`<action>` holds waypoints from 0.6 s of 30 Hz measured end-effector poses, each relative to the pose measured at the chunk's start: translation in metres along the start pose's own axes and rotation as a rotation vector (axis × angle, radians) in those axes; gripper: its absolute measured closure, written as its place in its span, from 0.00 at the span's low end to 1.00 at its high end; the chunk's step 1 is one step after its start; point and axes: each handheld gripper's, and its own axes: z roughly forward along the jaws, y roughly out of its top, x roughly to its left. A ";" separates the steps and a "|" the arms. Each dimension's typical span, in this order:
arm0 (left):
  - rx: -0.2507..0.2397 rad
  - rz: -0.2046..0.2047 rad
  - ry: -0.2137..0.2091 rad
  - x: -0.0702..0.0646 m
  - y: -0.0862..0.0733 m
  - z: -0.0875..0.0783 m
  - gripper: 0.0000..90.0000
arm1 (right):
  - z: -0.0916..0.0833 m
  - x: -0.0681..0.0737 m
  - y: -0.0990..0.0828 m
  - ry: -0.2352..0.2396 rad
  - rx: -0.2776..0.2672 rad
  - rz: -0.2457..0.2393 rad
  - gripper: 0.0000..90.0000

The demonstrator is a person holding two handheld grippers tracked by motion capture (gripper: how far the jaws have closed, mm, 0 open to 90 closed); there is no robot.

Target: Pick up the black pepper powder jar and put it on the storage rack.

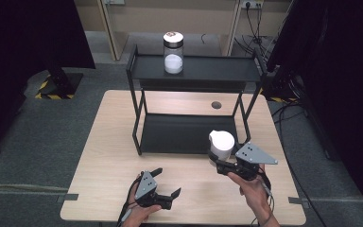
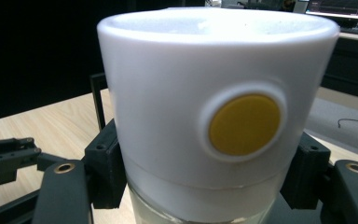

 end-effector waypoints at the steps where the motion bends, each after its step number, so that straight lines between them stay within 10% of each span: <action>1: 0.000 0.000 0.000 0.000 0.000 0.000 0.00 | 0.000 -0.001 0.002 0.001 -0.001 -0.001 0.34; 18: 0.003 -0.001 0.001 0.000 0.000 0.000 0.00 | 0.005 -0.015 0.040 0.009 -0.024 -0.007 0.34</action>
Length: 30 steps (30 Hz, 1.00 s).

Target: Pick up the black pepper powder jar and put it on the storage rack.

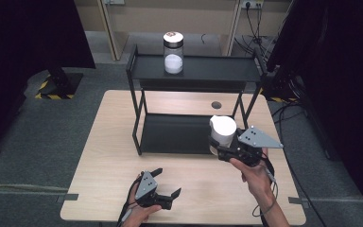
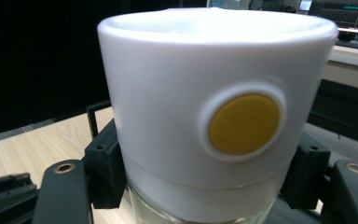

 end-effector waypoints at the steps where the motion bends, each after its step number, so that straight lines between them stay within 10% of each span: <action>1: 0.000 0.000 0.001 0.000 0.000 0.000 0.00 | 0.001 -0.001 0.003 0.002 -0.003 0.001 0.34; 30: 0.002 -0.003 0.003 0.001 0.000 0.000 0.00 | 0.024 -0.025 0.081 -0.009 -0.029 0.018 0.34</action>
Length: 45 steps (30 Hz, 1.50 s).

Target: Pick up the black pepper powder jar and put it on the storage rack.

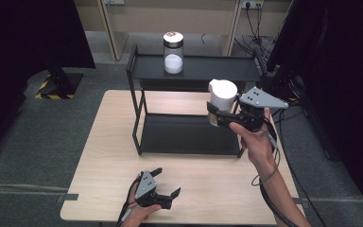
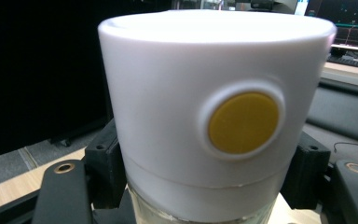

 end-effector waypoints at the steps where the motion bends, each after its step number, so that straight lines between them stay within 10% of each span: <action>1: -0.001 -0.001 0.000 0.000 0.000 0.000 0.00 | 0.001 0.000 0.003 0.000 -0.001 0.000 0.34; 13: -0.003 -0.003 0.002 0.000 0.000 0.000 0.00 | 0.018 -0.007 0.035 0.040 -0.005 0.029 0.34; 45: -0.002 0.001 0.004 0.001 0.000 -0.001 0.00 | 0.060 -0.013 0.091 -0.070 0.028 0.040 0.34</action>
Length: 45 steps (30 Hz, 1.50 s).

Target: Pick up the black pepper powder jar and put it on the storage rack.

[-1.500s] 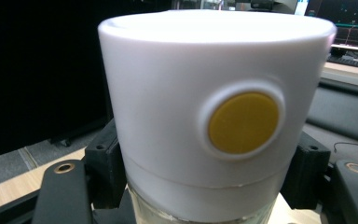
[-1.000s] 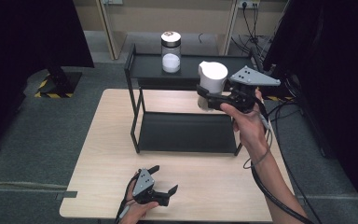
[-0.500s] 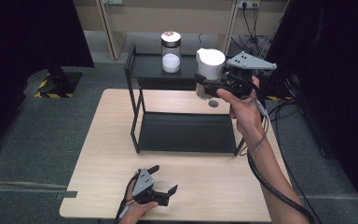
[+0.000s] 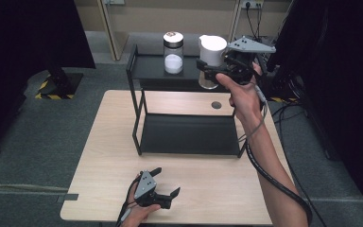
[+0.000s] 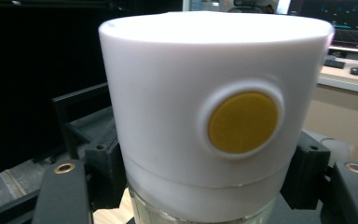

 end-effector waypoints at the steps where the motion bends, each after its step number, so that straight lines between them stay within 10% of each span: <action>1: 0.000 0.001 0.000 0.000 0.000 0.000 0.00 | 0.002 0.000 0.002 -0.006 0.002 0.003 0.34; 45: -0.008 -0.008 0.000 0.002 0.000 -0.002 0.00 | 0.075 0.002 0.016 -0.165 0.043 0.034 0.34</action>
